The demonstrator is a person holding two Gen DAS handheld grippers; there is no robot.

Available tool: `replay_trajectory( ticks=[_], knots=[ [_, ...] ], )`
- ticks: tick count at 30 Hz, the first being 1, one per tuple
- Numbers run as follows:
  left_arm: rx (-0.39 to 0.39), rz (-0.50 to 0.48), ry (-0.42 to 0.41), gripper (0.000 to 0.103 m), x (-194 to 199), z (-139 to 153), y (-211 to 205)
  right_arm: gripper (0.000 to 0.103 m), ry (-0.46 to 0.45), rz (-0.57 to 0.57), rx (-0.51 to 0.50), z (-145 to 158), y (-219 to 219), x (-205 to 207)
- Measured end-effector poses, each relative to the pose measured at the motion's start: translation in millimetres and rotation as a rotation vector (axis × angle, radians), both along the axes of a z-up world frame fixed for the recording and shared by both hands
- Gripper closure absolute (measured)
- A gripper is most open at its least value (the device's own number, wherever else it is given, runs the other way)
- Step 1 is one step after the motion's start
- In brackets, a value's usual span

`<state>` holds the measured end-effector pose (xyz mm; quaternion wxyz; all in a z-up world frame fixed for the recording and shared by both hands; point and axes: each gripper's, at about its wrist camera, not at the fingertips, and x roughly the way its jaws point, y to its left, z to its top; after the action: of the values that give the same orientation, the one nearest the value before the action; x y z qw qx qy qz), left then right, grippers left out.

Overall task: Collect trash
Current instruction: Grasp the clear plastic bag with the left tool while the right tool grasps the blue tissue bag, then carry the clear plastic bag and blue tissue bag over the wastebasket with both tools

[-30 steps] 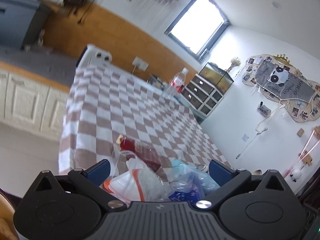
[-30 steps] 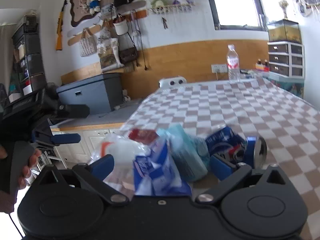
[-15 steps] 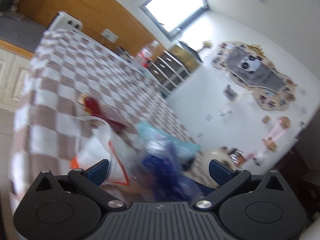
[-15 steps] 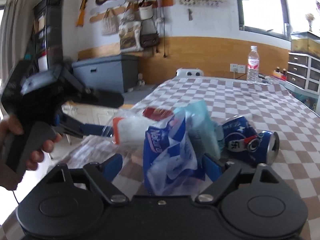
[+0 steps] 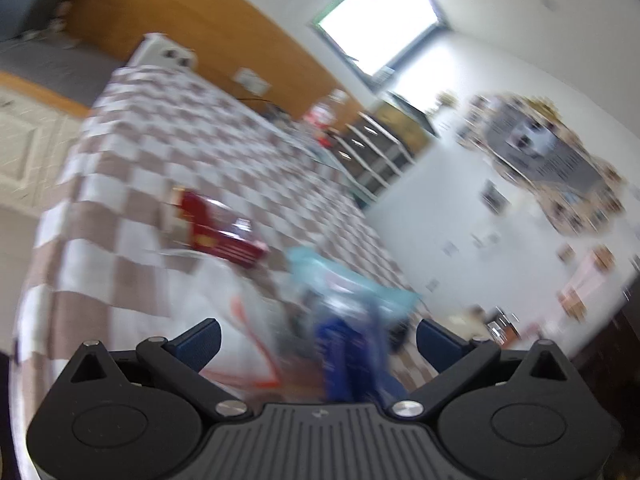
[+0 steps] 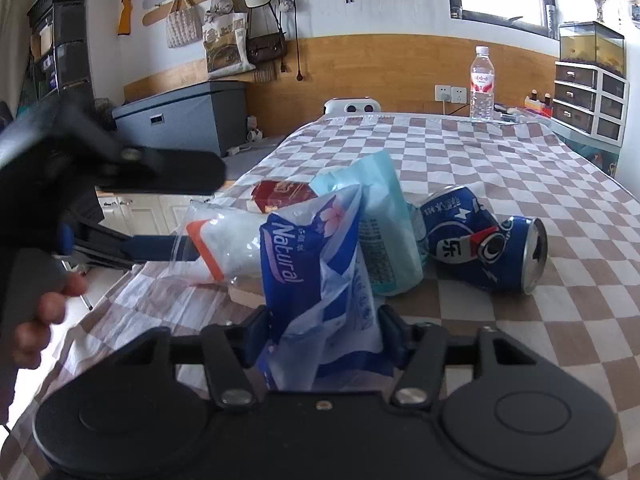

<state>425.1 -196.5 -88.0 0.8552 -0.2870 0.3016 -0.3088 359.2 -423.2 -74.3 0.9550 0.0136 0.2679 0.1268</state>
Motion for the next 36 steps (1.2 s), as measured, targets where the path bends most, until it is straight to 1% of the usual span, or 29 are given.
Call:
replay_trajectory(
  ticks=[1,2,5,6,7,9,10,11,13,15,16,17,18,20,23,25,27,32,36],
  knots=[
    [-0.011,0.028,0.017,0.002,3,-2,3,0.050,-0.004,0.000,0.002,0,0,0],
    [-0.017,0.056,0.029,0.004,7,-4,6,0.054,-0.006,0.002,0.006,0,-2,-1],
    [-0.029,0.124,0.044,0.011,14,-8,11,0.059,-0.007,-0.001,0.033,0,-6,-2],
    [-0.038,0.131,0.052,0.016,16,-9,13,0.063,-0.007,-0.004,0.044,0,-8,-2],
    [-0.043,0.134,0.059,0.019,17,-10,12,0.064,-0.007,-0.008,0.050,1,-9,-2],
    [-0.038,0.131,0.060,0.028,18,-10,9,0.067,-0.008,-0.013,0.065,1,-11,-3],
    [-0.038,0.129,0.056,0.031,18,-10,7,0.067,-0.009,-0.013,0.071,2,-12,-3],
    [-0.038,0.124,0.053,0.037,17,-10,6,0.069,-0.010,-0.014,0.077,2,-13,-4],
    [-0.028,0.126,0.041,0.044,15,-8,2,0.071,-0.010,-0.018,0.088,2,-14,-4],
    [-0.012,0.115,0.042,0.060,15,-7,-3,0.072,-0.009,-0.026,0.100,2,-17,-4],
    [0.009,0.113,0.048,0.064,15,-7,-5,0.073,-0.008,-0.030,0.106,2,-18,-4],
    [0.027,0.115,0.053,0.072,14,-7,-7,0.073,-0.008,-0.034,0.111,2,-19,-5],
    [0.033,0.118,0.052,0.075,13,-8,-9,0.073,-0.007,-0.037,0.113,1,-19,-5],
    [0.035,0.121,0.045,0.079,12,-8,-10,0.073,-0.006,-0.041,0.114,1,-19,-5],
    [0.027,0.125,0.040,0.083,9,-9,-10,0.073,-0.004,-0.045,0.119,1,-20,-4],
    [0.026,0.133,0.033,0.090,6,-9,-8,0.073,-0.003,-0.047,0.125,0,-21,-4],
    [0.025,0.145,0.015,0.091,3,-4,-5,0.074,-0.003,-0.051,0.132,0,-23,-4],
    [0.064,0.155,-0.033,0.092,-6,6,4,0.074,-0.010,-0.052,0.131,0,-24,-7],
    [0.115,0.166,-0.076,0.092,-17,12,12,0.074,-0.013,-0.057,0.132,0,-23,-8]
  ],
)
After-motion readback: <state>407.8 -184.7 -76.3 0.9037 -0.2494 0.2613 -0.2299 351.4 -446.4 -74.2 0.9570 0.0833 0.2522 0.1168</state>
